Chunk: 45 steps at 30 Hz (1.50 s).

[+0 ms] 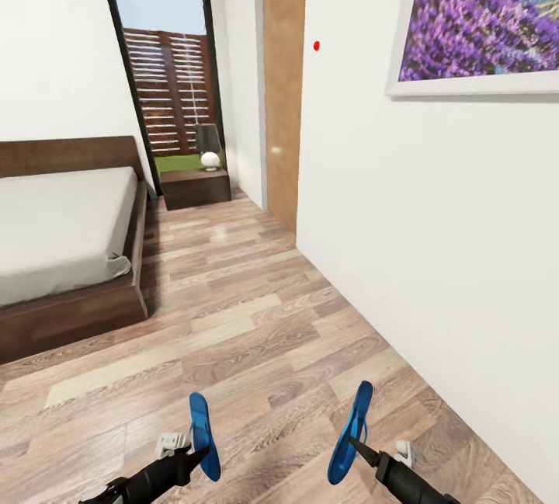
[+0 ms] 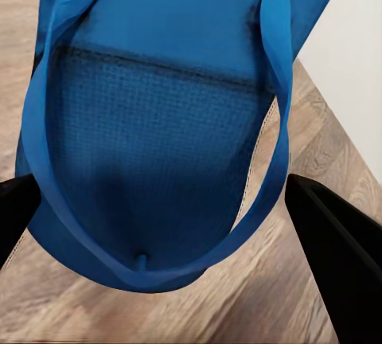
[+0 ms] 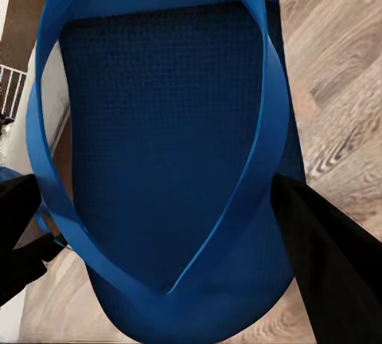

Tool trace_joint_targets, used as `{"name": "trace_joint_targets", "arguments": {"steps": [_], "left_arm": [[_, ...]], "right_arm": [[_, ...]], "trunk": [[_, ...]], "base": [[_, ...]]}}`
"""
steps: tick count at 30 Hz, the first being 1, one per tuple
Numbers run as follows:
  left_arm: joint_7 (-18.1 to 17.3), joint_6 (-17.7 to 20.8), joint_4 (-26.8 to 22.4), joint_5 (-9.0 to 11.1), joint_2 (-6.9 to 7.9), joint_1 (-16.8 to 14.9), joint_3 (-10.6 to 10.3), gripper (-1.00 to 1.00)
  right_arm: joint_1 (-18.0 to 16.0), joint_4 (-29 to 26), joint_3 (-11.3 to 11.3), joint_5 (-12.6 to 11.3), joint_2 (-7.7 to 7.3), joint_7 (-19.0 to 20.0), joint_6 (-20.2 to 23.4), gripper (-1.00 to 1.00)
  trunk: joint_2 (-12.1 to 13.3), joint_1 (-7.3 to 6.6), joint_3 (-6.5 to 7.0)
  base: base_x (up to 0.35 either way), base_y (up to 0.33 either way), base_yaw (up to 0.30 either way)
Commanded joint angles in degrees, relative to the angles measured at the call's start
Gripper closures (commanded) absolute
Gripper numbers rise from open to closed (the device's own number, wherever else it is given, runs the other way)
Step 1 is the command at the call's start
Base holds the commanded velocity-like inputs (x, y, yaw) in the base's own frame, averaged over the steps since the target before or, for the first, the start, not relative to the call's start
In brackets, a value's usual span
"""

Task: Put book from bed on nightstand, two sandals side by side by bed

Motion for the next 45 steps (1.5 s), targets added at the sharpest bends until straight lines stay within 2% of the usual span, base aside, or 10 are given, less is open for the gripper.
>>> {"name": "trace_joint_targets", "arguments": {"steps": [1,45], "left_arm": [[-0.08,-0.34,0.04,-0.60,-0.01,-0.05,0.46,1.00],[0.04,-0.43,1.28,-0.60,-0.10,-0.05,0.51,1.00]], "right_arm": [[-0.02,0.03,0.02,-0.20,-0.02,0.19,0.02,1.00],[-0.02,0.03,0.05,-0.20,-0.02,0.19,0.11,1.00]], "trunk": [[-0.02,-0.01,-0.05],[-0.02,-0.01,-0.28]], "base": [[0.000,0.000,0.291],[0.000,0.000,0.286]]}}
